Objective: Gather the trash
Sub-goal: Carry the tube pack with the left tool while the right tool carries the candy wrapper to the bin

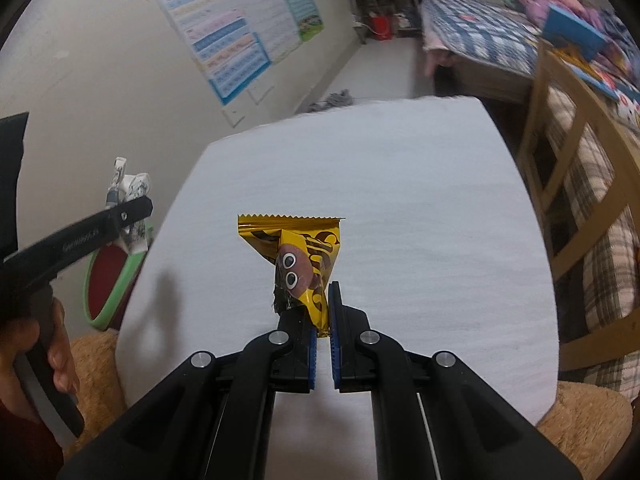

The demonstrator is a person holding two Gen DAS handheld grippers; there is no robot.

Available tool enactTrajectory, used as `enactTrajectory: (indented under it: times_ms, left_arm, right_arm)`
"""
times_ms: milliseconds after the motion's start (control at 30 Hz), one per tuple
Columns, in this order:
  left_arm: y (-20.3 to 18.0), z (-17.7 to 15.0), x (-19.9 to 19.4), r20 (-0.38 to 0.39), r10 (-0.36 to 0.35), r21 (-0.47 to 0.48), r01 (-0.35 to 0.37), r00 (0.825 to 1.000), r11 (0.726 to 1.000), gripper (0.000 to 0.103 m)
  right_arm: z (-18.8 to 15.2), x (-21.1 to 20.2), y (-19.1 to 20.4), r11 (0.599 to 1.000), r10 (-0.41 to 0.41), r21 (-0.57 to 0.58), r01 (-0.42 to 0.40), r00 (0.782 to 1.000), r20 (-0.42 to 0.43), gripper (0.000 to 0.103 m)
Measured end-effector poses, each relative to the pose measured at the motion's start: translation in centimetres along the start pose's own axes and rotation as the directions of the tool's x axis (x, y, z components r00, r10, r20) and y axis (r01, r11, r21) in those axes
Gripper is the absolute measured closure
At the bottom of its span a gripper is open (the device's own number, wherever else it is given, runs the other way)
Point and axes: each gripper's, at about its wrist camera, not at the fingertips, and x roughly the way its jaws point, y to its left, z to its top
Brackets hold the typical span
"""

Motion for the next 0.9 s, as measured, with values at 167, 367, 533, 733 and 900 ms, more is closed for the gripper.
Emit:
enactTrajectory:
  times_ms: [167,367,533,733,900]
  left_arm:
    - [2.6,-1.3,-1.8,0.017,0.026,-0.036,-0.026,1.000,0.999,0.056]
    - [5.5,-1.6,-3.2,0.048,0.057,-0.079,-0.053,0.997,0.995,0.056]
    - [7.7,-1.6,-3.9,0.072,0.084,-0.113,-0.076,0.994,0.991,0.056]
    - [10.4,-1.9,-4.2,0.075,0.111,-0.168,-0.097,0.991,0.981,0.056]
    - [13.1,-2.4,-4.1,0.064,0.142,-0.217,-0.126,0.988,0.968,0.056]
  right_arm:
    - [0.5,-0.4,3.1,0.998,0.018,-0.054,-0.018,1.000,0.013,0.098]
    - [1.4,-0.5,6.4,0.994,0.036,-0.108,-0.033,0.999,0.031,0.098]
    - [2.3,-0.5,9.1,0.987,0.053,-0.152,-0.046,0.998,0.038,0.098]
    - [3.1,0.0,12.4,0.973,0.074,-0.219,-0.065,0.997,0.033,0.098]
    - [3.6,1.1,16.0,0.955,0.100,-0.284,-0.091,0.995,0.015,0.098]
